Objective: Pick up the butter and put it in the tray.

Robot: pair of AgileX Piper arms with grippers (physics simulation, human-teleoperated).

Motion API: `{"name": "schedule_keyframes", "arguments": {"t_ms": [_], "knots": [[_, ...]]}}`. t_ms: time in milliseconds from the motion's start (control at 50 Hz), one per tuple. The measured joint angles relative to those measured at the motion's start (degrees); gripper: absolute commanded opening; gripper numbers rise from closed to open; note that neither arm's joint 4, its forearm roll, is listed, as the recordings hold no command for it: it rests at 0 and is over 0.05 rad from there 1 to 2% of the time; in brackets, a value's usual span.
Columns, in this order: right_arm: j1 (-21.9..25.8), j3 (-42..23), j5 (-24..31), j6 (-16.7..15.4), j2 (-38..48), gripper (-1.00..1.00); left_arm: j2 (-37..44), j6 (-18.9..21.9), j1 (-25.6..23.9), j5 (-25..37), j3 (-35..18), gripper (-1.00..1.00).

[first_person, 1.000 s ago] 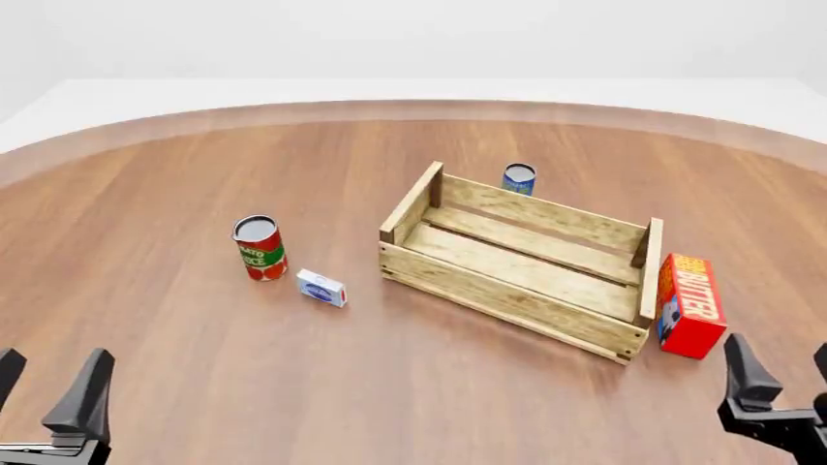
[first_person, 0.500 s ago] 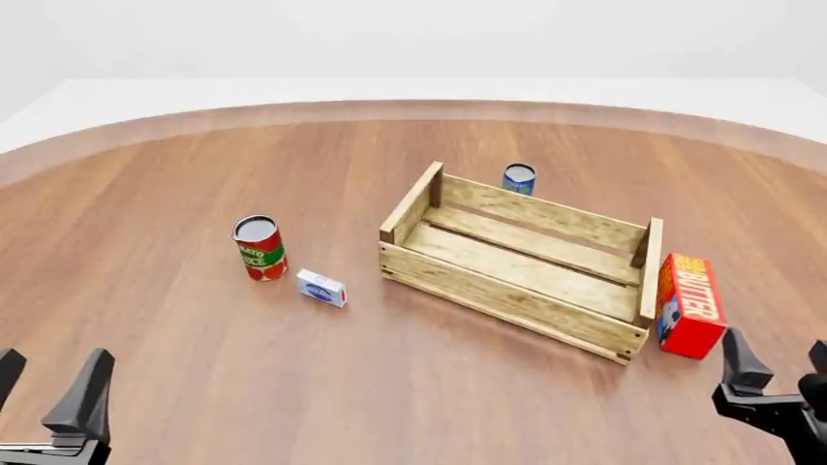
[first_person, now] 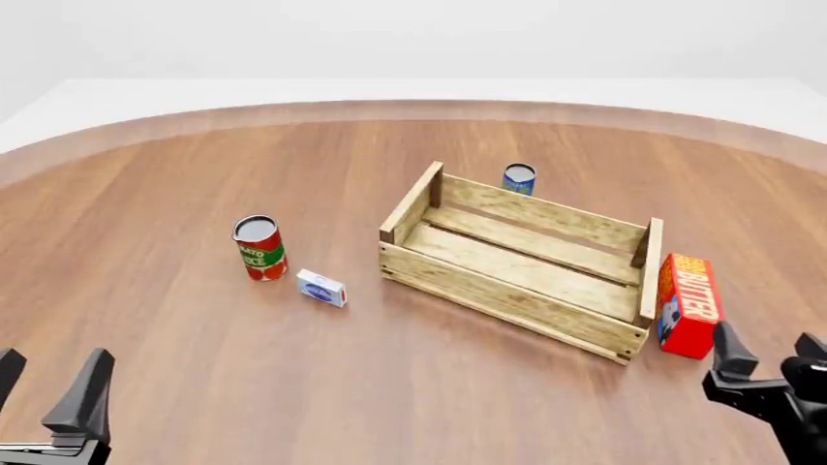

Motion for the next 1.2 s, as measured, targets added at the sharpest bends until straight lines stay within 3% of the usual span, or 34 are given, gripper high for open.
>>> {"name": "schedule_keyframes", "arguments": {"t_ms": [1200], "knots": [[-0.2, -0.9, -25.0, -0.4, 29.1, 1.00, 0.0, 0.0, 0.0, 0.0, 0.0, 1.00]]}}
